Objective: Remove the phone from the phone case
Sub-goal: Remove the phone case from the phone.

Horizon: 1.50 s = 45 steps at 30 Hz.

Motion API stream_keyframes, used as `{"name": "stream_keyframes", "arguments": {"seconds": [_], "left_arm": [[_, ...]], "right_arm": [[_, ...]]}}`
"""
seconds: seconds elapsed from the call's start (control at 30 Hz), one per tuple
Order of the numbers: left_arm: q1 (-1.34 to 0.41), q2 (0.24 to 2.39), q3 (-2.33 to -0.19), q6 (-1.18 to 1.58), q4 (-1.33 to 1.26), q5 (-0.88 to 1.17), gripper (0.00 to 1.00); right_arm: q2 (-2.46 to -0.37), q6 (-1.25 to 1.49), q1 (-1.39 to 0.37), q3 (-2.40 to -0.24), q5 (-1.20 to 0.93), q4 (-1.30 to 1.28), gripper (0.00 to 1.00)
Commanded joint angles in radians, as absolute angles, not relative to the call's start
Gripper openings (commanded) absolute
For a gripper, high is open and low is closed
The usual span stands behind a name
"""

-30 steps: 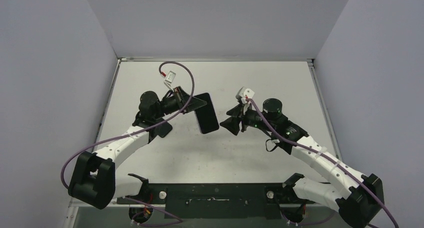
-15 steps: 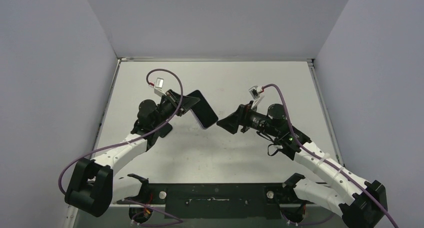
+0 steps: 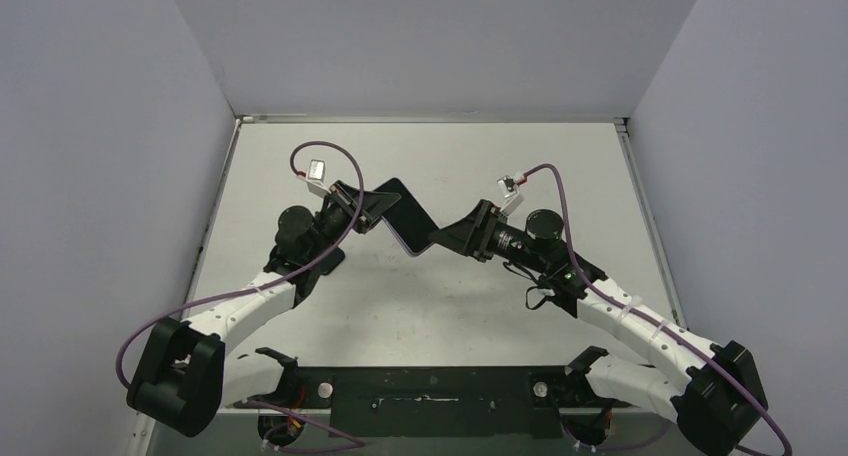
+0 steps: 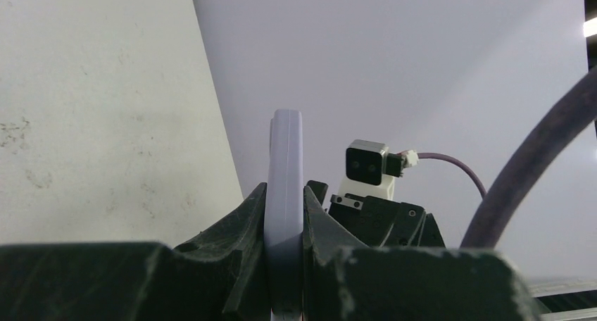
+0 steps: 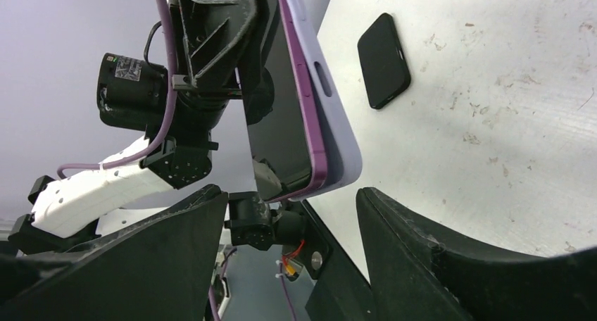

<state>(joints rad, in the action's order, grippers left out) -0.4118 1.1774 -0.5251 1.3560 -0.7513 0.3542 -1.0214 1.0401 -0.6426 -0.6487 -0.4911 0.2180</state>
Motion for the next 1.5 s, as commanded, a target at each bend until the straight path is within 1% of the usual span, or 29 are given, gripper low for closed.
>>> {"name": "stream_keyframes", "arguments": {"seconds": [0.0,0.17,0.27,0.43,0.6,0.93,1.47], "left_arm": [[-0.433,1.181,-0.544,1.412,-0.922,0.343,0.0],[-0.444,1.183,-0.546,1.406,-0.921,0.334,0.0],[-0.445,1.183,-0.544,1.396,-0.916,0.327,0.0],[-0.445,1.178,-0.547,1.363,-0.904,0.309,0.0],[-0.445,1.166,-0.559,1.329,-0.873,0.306,0.0],[-0.442,1.148,-0.572,1.269,-0.815,0.299,0.0],[-0.446,1.163,-0.565,1.357,-0.906,0.321,0.0]], "right_arm": [[-1.032,1.111,-0.641,-0.631,-0.51,0.355,0.67],[-1.035,1.121,-0.641,-0.635,-0.524,0.388,0.63],[-1.033,1.117,-0.641,-0.642,-0.524,0.371,0.62],[-1.006,1.081,-0.641,-0.663,-0.49,0.278,0.66],[-0.994,1.063,-0.641,-0.679,-0.473,0.241,0.67],[-0.983,1.066,-0.641,-0.663,-0.472,0.276,0.67],[-1.024,1.122,-0.641,-0.631,-0.488,0.369,0.64]]}}
